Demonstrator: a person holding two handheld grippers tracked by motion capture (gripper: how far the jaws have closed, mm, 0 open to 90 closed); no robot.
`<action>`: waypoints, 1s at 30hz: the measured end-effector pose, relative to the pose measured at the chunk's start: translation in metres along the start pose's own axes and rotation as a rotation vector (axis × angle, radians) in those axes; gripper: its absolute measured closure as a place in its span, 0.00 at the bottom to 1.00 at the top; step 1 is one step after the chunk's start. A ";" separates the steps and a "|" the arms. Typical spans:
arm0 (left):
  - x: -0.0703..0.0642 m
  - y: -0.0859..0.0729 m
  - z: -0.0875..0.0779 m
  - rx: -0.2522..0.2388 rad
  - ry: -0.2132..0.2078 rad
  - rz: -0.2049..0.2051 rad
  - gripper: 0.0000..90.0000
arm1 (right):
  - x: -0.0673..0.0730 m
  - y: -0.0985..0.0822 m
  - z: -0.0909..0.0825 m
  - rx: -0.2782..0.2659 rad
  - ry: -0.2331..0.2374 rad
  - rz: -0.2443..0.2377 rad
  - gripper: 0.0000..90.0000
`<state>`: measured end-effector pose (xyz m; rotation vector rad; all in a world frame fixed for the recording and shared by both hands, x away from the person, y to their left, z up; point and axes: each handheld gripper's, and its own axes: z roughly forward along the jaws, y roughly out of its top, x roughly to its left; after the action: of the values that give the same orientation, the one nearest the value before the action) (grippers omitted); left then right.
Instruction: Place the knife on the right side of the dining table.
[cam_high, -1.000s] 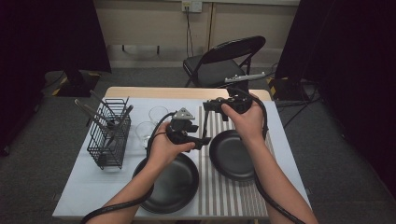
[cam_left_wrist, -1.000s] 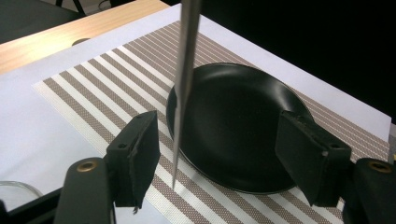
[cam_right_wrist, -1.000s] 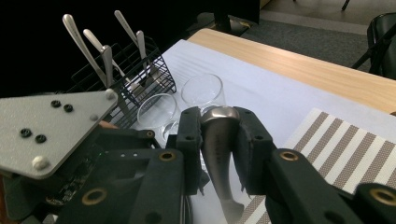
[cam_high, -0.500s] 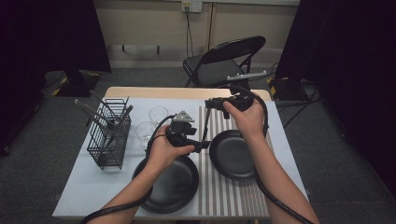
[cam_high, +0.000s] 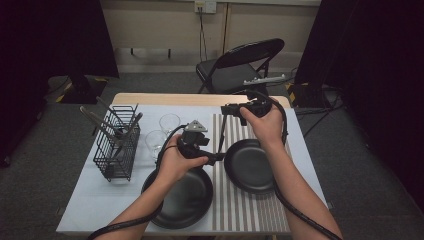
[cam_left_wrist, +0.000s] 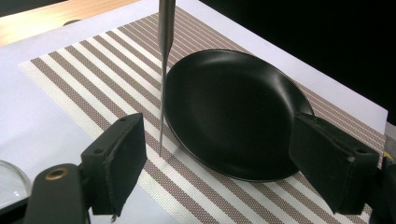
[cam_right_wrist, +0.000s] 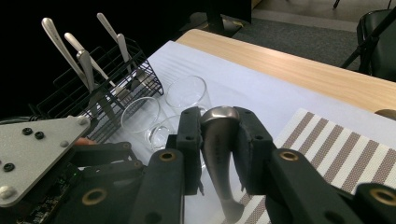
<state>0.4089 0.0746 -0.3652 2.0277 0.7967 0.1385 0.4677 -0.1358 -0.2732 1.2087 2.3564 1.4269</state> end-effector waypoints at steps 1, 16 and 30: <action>0.000 0.000 0.000 -0.002 -0.003 -0.003 0.20 | -0.001 0.000 0.000 0.002 0.000 0.001 0.82; 0.004 -0.006 0.002 0.009 -0.022 -0.010 0.20 | -0.015 0.003 0.004 -0.006 -0.016 0.006 0.82; 0.009 -0.012 0.003 0.035 -0.013 -0.019 0.20 | -0.022 0.009 0.013 -0.013 -0.024 -0.002 0.82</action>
<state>0.4111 0.0819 -0.3781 2.0515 0.8159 0.1009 0.4937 -0.1407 -0.2793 1.2134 2.3283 1.4171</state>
